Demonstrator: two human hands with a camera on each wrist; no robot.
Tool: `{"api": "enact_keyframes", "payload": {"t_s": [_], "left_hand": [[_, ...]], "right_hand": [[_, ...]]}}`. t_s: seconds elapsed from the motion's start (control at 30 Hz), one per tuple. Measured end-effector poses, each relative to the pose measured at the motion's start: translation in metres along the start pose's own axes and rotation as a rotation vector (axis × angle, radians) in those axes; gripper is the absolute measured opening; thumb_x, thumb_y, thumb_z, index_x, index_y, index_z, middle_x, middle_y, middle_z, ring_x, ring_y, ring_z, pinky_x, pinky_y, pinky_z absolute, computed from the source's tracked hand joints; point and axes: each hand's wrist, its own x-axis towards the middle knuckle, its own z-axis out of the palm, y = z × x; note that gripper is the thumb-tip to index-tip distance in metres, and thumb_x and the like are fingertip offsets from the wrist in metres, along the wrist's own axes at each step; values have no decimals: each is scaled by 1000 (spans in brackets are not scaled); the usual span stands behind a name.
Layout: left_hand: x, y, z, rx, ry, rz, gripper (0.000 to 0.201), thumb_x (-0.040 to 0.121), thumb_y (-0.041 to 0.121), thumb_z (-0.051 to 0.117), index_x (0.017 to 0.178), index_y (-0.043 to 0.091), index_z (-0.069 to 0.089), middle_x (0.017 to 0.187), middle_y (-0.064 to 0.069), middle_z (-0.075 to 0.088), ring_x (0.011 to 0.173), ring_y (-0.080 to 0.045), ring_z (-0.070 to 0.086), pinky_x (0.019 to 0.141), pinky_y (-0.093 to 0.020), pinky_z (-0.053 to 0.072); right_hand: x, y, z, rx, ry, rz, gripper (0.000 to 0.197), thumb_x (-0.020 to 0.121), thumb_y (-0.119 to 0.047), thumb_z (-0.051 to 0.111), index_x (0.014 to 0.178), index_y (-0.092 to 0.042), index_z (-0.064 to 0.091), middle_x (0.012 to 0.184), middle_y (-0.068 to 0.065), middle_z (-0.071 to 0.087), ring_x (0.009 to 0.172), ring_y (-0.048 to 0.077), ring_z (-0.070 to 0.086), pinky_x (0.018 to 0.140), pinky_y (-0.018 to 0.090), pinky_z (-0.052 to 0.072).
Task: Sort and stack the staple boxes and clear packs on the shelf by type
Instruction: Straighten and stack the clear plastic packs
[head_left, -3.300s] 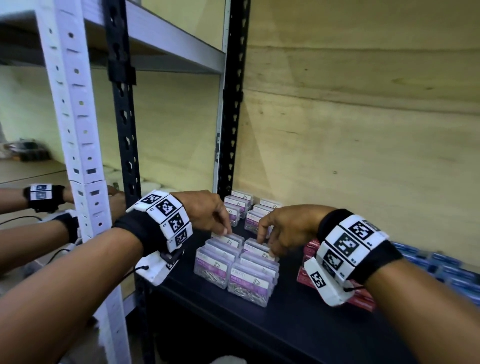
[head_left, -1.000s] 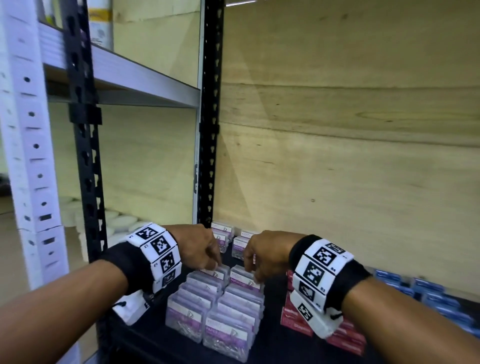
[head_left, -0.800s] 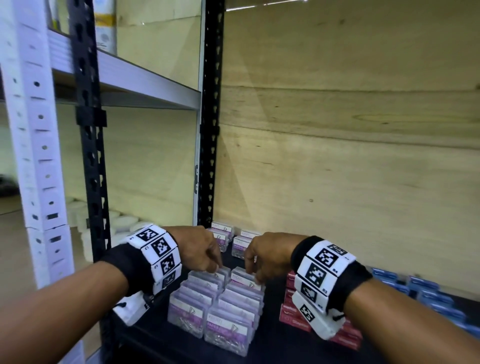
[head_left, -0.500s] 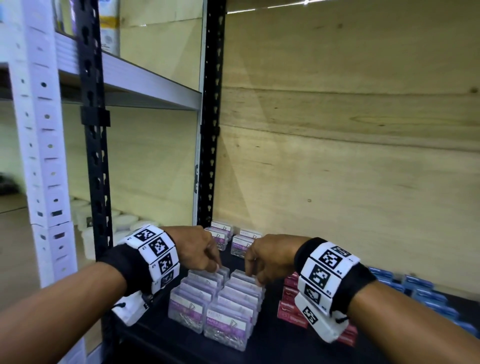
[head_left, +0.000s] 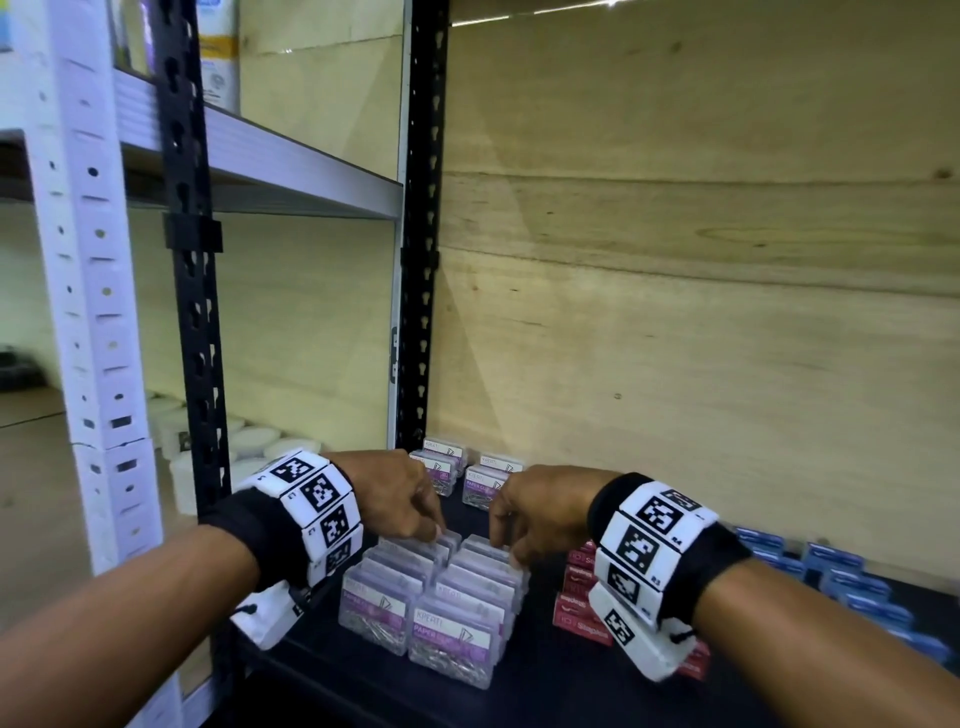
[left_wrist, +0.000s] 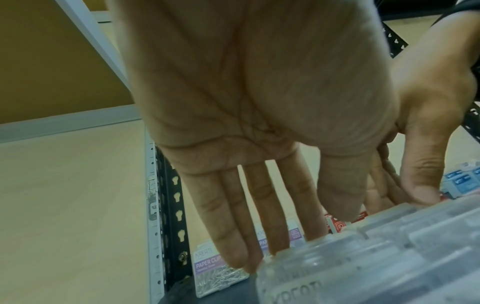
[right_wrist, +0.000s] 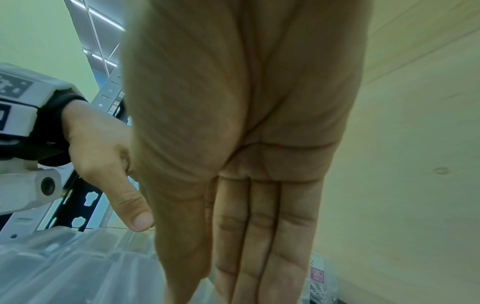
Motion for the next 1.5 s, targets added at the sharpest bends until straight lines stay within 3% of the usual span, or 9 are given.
{"api": "enact_keyframes", "payload": {"t_s": [0.33,0.5,0.6,0.67,0.77,0.93,1.07,1.33,1.5], "left_hand": [[5,-3,3,-90,-4,-21,23,93,44,58,112,40,69,114,19,66,106,-6,58,99,-31,45],[16,-12,-1,-132,-5,-37,26,88,53,58,104,38,72,110,19,66,105,-5,59,100,-34,44],[30,-21,-10,-90,169,-52,32,91,52,56,107,29,71,107,14,68,97,-7,61,91,-29,47],[43,-29,-16,-13,316,-66,29,93,46,55,110,28,69,106,11,67,93,-10,61,87,-30,50],[66,-49,-23,44,382,-58,24,92,41,58,111,31,68,109,9,68,91,-11,61,87,-32,52],[105,-74,-23,75,354,3,27,94,33,60,120,32,67,114,7,66,99,-10,60,85,-23,46],[125,-83,-15,59,313,9,26,94,33,59,118,31,67,111,9,68,100,-9,62,88,-26,49],[125,-80,-21,65,260,35,23,95,30,60,115,33,70,111,14,69,97,-3,61,88,-20,47],[121,-72,-21,86,217,38,23,94,30,61,115,35,69,111,16,69,98,-2,62,86,-17,45]], "right_hand": [[0,1,0,24,1,-6,27,89,-24,71,116,-24,67,113,-6,70,101,14,66,87,29,51],[5,8,-6,69,-34,-18,21,91,-29,67,112,-26,71,110,-8,72,100,11,66,84,27,50],[17,17,-17,76,-27,-11,18,90,-36,67,105,-29,74,103,-13,70,98,10,64,92,32,51],[30,26,-24,26,52,9,21,89,-40,67,106,-30,72,104,-11,67,97,11,61,89,31,49],[57,39,-30,-58,138,37,29,91,-39,66,117,-27,65,114,-6,64,99,15,60,82,28,47],[100,54,-35,-62,140,33,35,90,-37,69,122,-26,62,119,-5,64,102,16,62,85,29,49],[118,61,-31,-44,99,35,29,87,-33,72,114,-26,65,111,-4,68,97,15,63,83,30,50],[124,64,-30,60,70,54,23,83,-25,77,104,-24,68,95,-4,74,91,14,69,84,31,53],[116,63,-29,112,33,47,23,82,-25,79,103,-25,69,94,-3,76,80,10,70,84,30,55]]}}
